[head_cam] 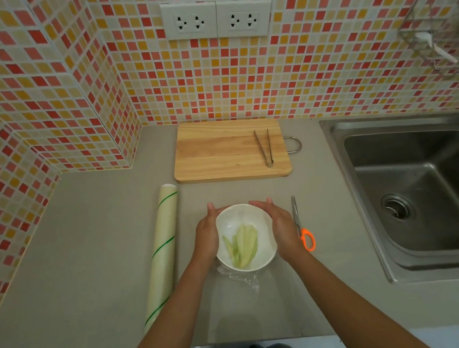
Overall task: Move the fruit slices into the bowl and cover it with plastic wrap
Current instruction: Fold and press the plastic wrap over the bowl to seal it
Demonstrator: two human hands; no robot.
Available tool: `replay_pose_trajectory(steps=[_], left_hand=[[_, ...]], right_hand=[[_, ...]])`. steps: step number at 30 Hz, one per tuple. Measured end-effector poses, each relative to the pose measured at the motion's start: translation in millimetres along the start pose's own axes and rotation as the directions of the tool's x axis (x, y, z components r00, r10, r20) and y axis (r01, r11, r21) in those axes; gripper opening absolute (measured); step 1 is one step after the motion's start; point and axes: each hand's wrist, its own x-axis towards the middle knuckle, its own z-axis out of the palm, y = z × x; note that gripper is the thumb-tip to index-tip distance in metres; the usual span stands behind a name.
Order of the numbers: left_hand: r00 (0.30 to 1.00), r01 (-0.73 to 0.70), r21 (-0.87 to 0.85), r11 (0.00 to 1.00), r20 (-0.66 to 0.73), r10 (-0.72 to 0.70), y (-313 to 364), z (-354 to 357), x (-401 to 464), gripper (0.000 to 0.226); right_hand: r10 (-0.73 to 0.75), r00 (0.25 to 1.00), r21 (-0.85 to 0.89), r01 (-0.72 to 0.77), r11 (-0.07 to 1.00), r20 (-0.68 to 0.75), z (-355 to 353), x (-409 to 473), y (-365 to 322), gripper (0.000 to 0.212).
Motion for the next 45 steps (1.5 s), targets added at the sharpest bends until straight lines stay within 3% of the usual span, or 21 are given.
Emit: replay_pose_trajectory(steps=[4,8,13,17,20,25,29,31,33,35,37,40,45], left_hand=[[0.998,0.056,0.008,0.998,-0.015,-0.056,-0.1,1.0,3.1,0.057],[0.999,0.033,0.007,0.999,0.014,-0.033,-5.1,-0.4,2.6,0.038],[0.974,0.049,-0.126,0.991,-0.212,-0.075,-10.5,-0.4,-4.2,0.036],[0.934,0.030,-0.223,0.974,-0.342,-0.107,-13.0,6.7,-11.7,0.035],[0.921,0.030,-0.293,0.956,-0.363,-0.140,-11.1,11.8,-15.8,0.036],[0.928,0.049,-0.290,0.956,-0.341,-0.151,-12.1,10.5,-20.4,0.037],[0.953,0.097,-0.106,0.990,-0.278,-0.123,-4.6,-4.6,-15.3,0.049],[0.963,0.020,0.018,1.000,-0.269,-0.015,0.7,-13.0,-9.8,0.045],[0.967,-0.086,0.011,0.996,-0.240,0.086,6.5,-15.9,-6.2,0.033],[0.984,-0.123,-0.014,0.992,-0.128,0.120,10.2,-13.6,-2.5,0.039],[0.994,-0.108,0.023,0.994,-0.025,0.108,10.8,-10.2,0.1,0.043],[0.998,-0.065,0.006,0.998,-0.027,0.065,10.0,-8.7,1.0,0.044],[0.999,0.015,-0.041,0.999,-0.032,-0.016,13.1,-5.5,3.0,0.056]], right_hand=[[0.048,0.993,-0.051,-0.043,0.998,0.108,-0.1,3.2,-0.8,0.052],[0.103,0.983,-0.113,-0.086,0.990,0.149,-0.9,8.2,-7.1,0.057],[-0.004,0.998,0.160,0.015,0.987,-0.070,-2.3,4.7,-4.1,0.059],[-0.051,0.999,0.225,0.049,0.973,0.004,10.8,-14.2,13.3,0.065],[-0.032,0.999,0.222,0.035,0.974,-0.017,21.3,-17.9,17.7,0.052],[-0.008,0.992,0.148,-0.011,0.989,0.129,13.9,-7.5,10.2,0.064],[0.035,0.984,-0.026,-0.031,0.999,0.174,7.1,0.0,2.9,0.068],[-0.004,0.989,-0.047,0.011,0.999,0.149,3.6,5.6,-4.3,0.067],[-0.032,0.994,-0.012,0.033,0.999,0.102,3.3,11.8,-13.1,0.065],[-0.036,0.989,-0.025,0.040,0.999,0.143,7.3,14.7,-18.9,0.064],[-0.025,0.974,-0.112,0.051,0.992,0.226,13.0,14.8,-20.7,0.061],[-0.014,0.963,-0.208,0.072,0.975,0.269,16.0,16.4,-21.2,0.057],[0.023,0.961,-0.136,0.015,0.991,0.276,18.0,21.2,-22.0,0.047]])
